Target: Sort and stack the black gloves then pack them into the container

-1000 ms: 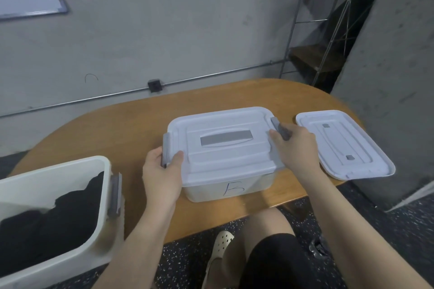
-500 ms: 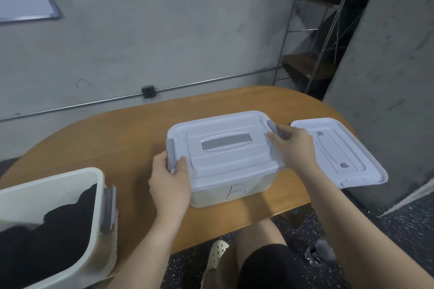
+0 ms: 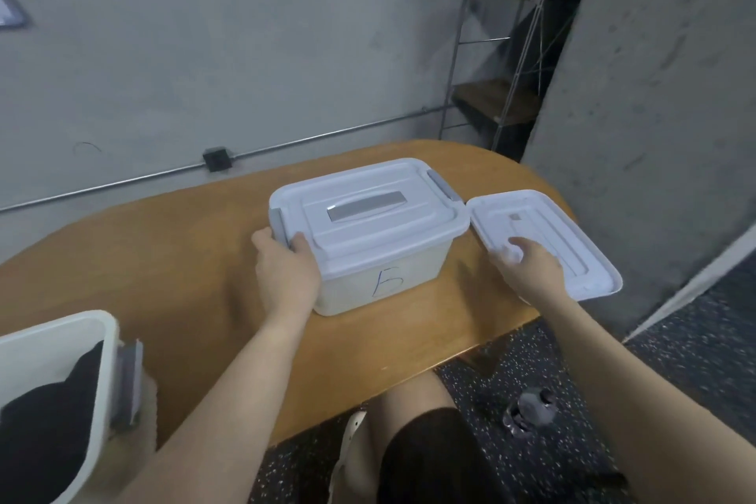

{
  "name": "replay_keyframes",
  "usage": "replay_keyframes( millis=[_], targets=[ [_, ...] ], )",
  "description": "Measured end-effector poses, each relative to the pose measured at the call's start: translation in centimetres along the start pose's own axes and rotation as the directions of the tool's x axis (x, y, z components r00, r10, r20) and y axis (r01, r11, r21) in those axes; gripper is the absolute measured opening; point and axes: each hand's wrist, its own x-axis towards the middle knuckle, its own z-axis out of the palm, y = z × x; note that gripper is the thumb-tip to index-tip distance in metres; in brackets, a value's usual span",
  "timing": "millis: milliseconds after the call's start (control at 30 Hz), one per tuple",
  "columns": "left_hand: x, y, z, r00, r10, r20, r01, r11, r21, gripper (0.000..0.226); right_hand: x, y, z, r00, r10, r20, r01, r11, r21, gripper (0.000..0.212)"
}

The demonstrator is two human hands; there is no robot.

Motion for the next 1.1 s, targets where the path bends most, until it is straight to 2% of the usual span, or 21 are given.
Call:
replay_keyframes(
  millis=[67, 133, 233, 367, 500, 667, 767, 867, 933, 1000, 1100],
  targets=[
    [0.0, 0.1, 0.0, 1.000, 0.010, -0.011, -0.010, 1.000, -0.001, 0.035, -1.1, 3.2, 0.2, 0.996, -0.033, 0.088, 0.051, 0.976, -0.212, 0.068],
    [0.0, 0.4, -0.1, 0.999, 0.036, -0.032, -0.035, 0.999, 0.015, 0.035, -2.6, 5.4, 0.3, 0.985, -0.089, 0.147, 0.131, 0.943, -0.307, 0.073],
    [-0.1, 0.4, -0.5, 0.998, 0.056, -0.031, -0.051, 0.990, 0.130, 0.036, -4.7, 7.3, 0.2, 0.972, -0.156, 0.176, 0.215, 0.892, -0.398, 0.075],
    [-0.8, 0.4, -1.3, 0.997, 0.021, 0.073, -0.021, 1.000, -0.002, 0.037, -6.2, 8.2, 0.7, 0.965, -0.261, 0.030, 0.239, 0.824, -0.514, 0.062],
    [-2.0, -0.7, -2.9, 0.978, 0.115, 0.173, -0.109, 0.993, -0.043, 0.034, -6.6, 8.8, 0.4, 0.926, -0.370, -0.072, 0.245, 0.735, -0.632, 0.040],
    [-2.5, -1.4, -4.4, 0.954, 0.253, 0.158, -0.268, 0.960, 0.081, 0.027, -7.2, 8.3, -2.8, 0.844, -0.442, -0.306, 0.260, 0.834, -0.488, 0.035],
    [-3.3, -0.6, -4.9, 0.939, 0.308, 0.154, -0.331, 0.932, 0.151, 0.029, -7.1, 6.2, -6.1, 0.794, -0.371, -0.481, 0.235, 0.918, -0.320, 0.018],
    [-4.4, 1.2, -5.4, 0.919, 0.348, 0.184, -0.377, 0.914, 0.151, 0.040, -7.6, 2.5, -9.6, 0.720, -0.294, -0.629, 0.245, 0.955, -0.167, 0.021],
    [-5.1, 2.7, -6.0, 0.896, 0.399, 0.193, -0.425, 0.897, 0.118, 0.042, -8.7, -0.9, -12.0, 0.643, -0.324, -0.694, 0.316, 0.938, -0.144, 0.016],
    [-5.3, 4.0, -7.0, 0.869, 0.446, 0.212, -0.472, 0.877, 0.092, 0.041, -10.8, -4.8, -14.3, 0.584, -0.374, -0.721, 0.460, 0.884, -0.086, 0.017],
    [-4.5, 5.8, -9.8, 0.832, 0.506, 0.226, -0.535, 0.841, 0.086, 0.043, -14.6, -10.1, -16.8, 0.551, -0.454, -0.700, 0.698, 0.711, 0.087, 0.025]
  ],
)
